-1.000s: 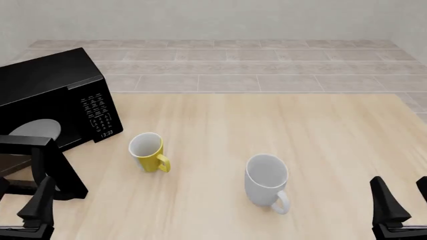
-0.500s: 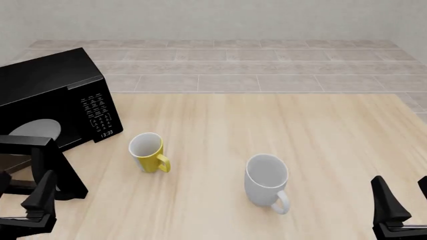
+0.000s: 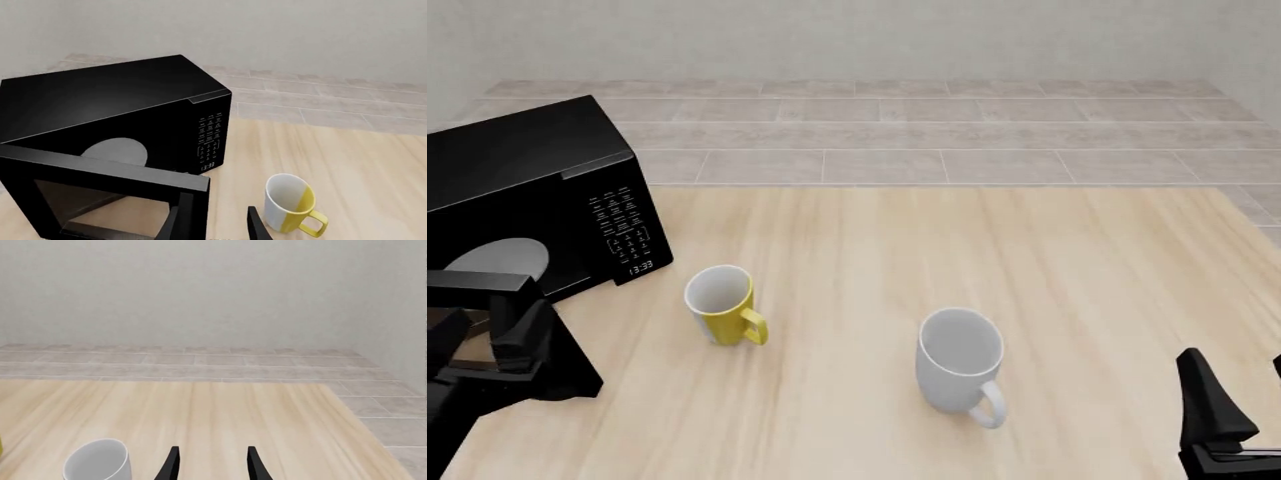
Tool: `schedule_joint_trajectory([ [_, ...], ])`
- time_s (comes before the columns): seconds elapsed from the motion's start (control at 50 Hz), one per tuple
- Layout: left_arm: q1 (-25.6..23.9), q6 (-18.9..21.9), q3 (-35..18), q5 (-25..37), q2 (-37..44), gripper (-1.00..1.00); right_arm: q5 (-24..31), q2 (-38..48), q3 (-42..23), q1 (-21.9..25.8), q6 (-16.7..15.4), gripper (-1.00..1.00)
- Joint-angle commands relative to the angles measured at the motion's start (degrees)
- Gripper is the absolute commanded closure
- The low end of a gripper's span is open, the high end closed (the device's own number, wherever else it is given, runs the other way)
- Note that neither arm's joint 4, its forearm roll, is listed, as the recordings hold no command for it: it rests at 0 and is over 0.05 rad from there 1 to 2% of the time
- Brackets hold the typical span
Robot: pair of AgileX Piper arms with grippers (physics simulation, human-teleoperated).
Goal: Close the microwave.
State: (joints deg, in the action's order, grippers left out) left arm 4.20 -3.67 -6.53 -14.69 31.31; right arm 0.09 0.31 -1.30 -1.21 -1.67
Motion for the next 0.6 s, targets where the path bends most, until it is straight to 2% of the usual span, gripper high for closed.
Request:
schedule_joint_trajectory([
  [0.02,1.14,-2.41,-1.02,-9.15,15.17,-1.00,-0.11,0.17,-0.24,-0.01,-0.31,-1.00],
  [0.22,0.26,-2.92,-2.91,-10.50,20.92,-1.00,0.04,-0.13,-0.07,0.07,-0.34,-1.00],
  [0.32,2.02,-1.25,-4.07,-12.13,23.99,-1.00,-0.10,0.14,-0.23,0.13,-0.39,-1.00],
  [0.5,2.07,-0.98,-5.58,-14.25,28.09,-1.00,-0.47,-0.08,0.38,0.29,-0.88,-1.00],
  [0.6,2.79,-0.87,-8.35,-14.03,31.04,-1.00,-0.86,0.16,0.73,0.34,-0.95,-1.00],
])
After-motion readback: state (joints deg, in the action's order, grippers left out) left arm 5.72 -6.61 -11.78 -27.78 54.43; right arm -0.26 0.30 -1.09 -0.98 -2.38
